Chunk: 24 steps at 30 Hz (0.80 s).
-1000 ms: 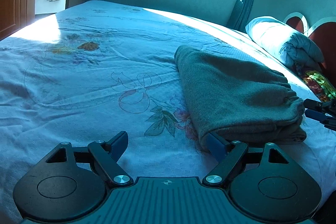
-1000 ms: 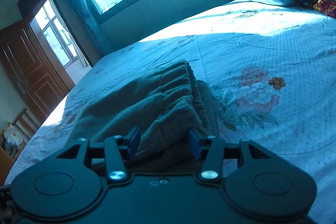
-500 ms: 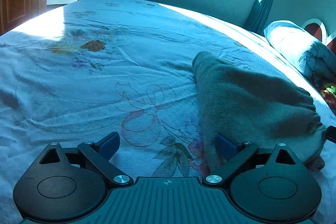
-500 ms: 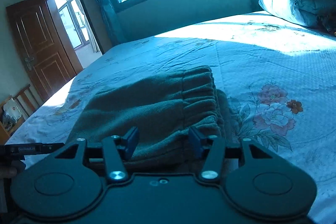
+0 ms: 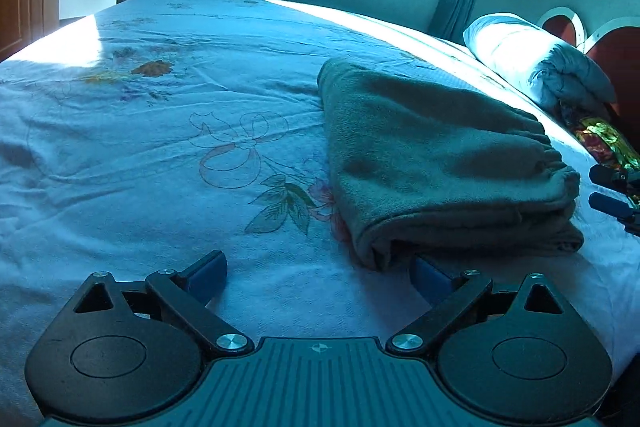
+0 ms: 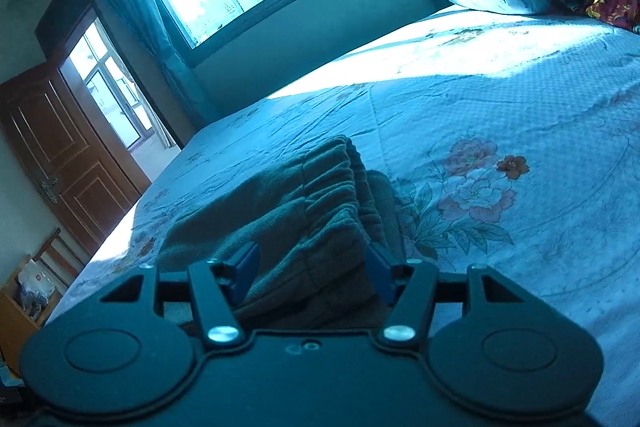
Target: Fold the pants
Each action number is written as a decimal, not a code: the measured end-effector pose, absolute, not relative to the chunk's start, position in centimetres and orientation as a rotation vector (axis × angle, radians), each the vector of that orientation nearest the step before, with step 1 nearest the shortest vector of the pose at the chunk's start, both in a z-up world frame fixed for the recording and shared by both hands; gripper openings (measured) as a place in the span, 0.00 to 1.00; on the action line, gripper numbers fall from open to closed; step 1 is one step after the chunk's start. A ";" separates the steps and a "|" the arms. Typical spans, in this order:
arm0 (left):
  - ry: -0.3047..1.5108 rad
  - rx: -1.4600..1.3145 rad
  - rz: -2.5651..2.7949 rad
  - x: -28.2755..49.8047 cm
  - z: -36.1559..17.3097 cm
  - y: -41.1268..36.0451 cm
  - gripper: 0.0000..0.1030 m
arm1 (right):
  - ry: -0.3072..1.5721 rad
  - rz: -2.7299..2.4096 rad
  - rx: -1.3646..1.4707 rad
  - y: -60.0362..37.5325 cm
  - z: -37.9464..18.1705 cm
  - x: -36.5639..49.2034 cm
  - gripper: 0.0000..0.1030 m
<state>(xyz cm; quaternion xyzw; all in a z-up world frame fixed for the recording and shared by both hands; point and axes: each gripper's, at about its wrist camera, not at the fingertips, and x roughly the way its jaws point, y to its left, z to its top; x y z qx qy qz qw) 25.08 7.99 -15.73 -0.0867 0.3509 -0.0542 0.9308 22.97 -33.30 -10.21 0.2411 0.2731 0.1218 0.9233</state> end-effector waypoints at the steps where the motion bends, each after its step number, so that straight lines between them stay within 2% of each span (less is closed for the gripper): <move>1: 0.732 -0.154 -0.093 25.7 -15.7 7.3 0.94 | 0.558 0.250 0.494 -33.2 -10.1 22.9 0.51; 3: 0.763 -0.068 0.001 26.7 -16.0 6.5 0.94 | 0.554 0.252 0.497 -33.1 -10.0 22.7 0.51; 9: 0.724 -0.122 0.034 25.5 -17.3 8.5 0.94 | 0.548 0.240 0.508 -33.9 -10.1 22.5 0.55; 14: 0.734 -0.155 0.030 25.0 -16.1 9.9 0.94 | 0.548 0.235 0.598 -35.7 -10.5 22.9 0.55; 16: 0.702 -0.141 0.094 24.5 -15.2 10.6 0.94 | 0.551 0.238 0.621 -36.5 -10.6 23.2 0.64; 19: 0.615 -0.312 -0.002 25.1 -13.6 12.6 0.95 | 0.571 0.276 0.643 -37.0 -10.9 24.3 0.79; 20: 0.614 -0.352 -0.048 25.9 -13.3 12.8 1.00 | 0.587 0.295 0.658 -37.1 -11.1 24.8 0.79; 24: 0.663 -0.454 -0.180 30.4 -13.5 12.1 1.00 | 0.668 0.336 0.779 -38.2 -12.9 27.4 0.83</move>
